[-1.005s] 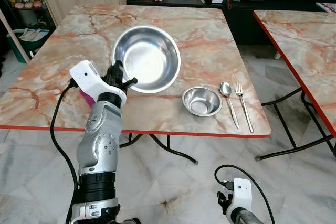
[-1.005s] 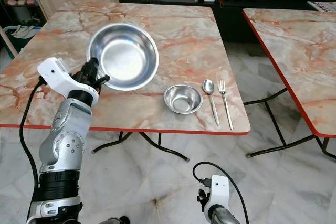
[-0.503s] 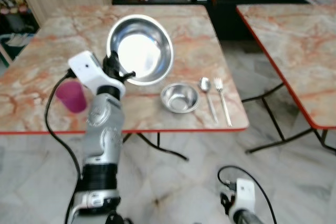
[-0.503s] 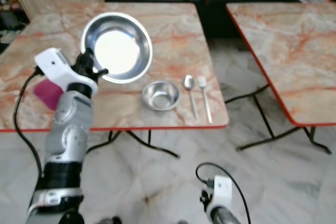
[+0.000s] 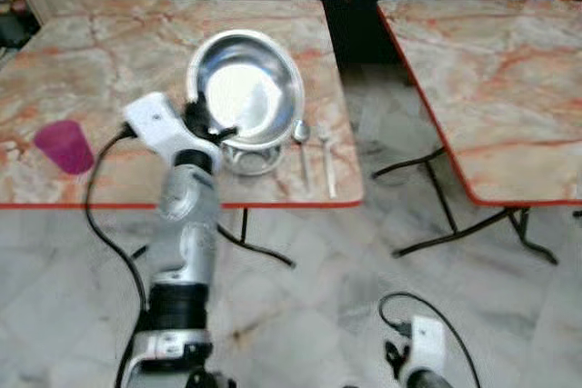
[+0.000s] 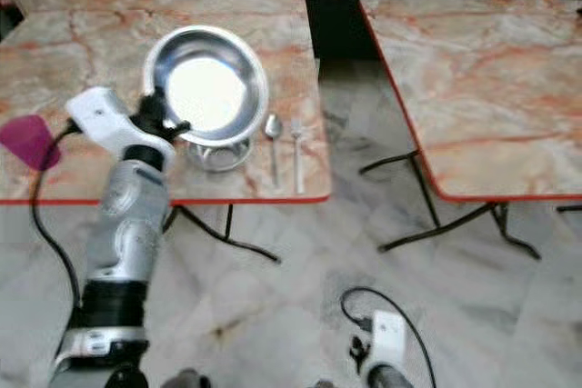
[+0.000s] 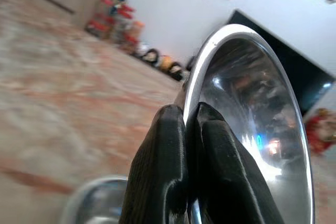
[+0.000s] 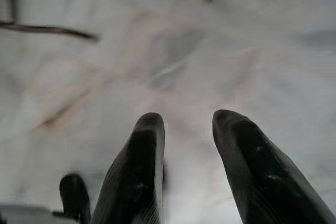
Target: Setting the table
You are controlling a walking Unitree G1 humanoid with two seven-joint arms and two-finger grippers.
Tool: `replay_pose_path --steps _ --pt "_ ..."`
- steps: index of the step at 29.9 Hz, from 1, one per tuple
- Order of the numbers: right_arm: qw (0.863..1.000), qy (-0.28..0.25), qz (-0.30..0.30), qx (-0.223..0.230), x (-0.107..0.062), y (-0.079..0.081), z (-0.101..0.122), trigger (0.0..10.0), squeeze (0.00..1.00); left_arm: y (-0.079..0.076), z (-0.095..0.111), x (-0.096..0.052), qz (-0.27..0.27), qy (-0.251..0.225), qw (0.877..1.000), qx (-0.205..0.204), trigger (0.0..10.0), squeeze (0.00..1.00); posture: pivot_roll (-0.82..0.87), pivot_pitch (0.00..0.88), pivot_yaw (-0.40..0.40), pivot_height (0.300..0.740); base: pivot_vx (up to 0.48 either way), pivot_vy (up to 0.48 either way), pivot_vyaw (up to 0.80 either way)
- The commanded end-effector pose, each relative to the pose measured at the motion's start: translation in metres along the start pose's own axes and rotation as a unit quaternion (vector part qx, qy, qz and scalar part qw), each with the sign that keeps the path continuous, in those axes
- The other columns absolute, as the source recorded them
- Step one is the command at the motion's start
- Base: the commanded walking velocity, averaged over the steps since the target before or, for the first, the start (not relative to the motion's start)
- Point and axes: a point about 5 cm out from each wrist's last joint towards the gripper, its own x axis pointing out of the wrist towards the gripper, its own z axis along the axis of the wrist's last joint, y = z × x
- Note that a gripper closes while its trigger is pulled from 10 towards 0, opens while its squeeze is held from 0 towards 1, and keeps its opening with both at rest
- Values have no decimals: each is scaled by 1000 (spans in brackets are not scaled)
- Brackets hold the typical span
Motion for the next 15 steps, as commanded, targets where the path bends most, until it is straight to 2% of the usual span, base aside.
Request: replay_pose_path --steps 1,2,10,12,15 --pt "1000 -1 8 -1 0 7 -1 10000 0 8 9 0 10 -21 1000 13 10000 0 17 116 -47 740 0 -428 688" --pt "1000 -1 7 1 0 7 -1 10000 0 8 9 0 10 -21 1000 13 10000 0 17 116 -47 740 0 -428 688" --pt "1000 8 5 0 -1 4 -5 10000 0 5 6 -1 5 -18 1000 12 10000 0 12 102 -48 740 0 -424 0" --pt "1000 4 8 -14 -1 5 -4 10000 0 4 7 -1 3 -19 1000 11 10000 0 10 99 -48 740 0 -416 469" --pt "1000 7 7 -1 0 5 -5 10000 0 4 7 0 2 -19 1000 11 10000 0 9 94 -47 740 0 -416 388"
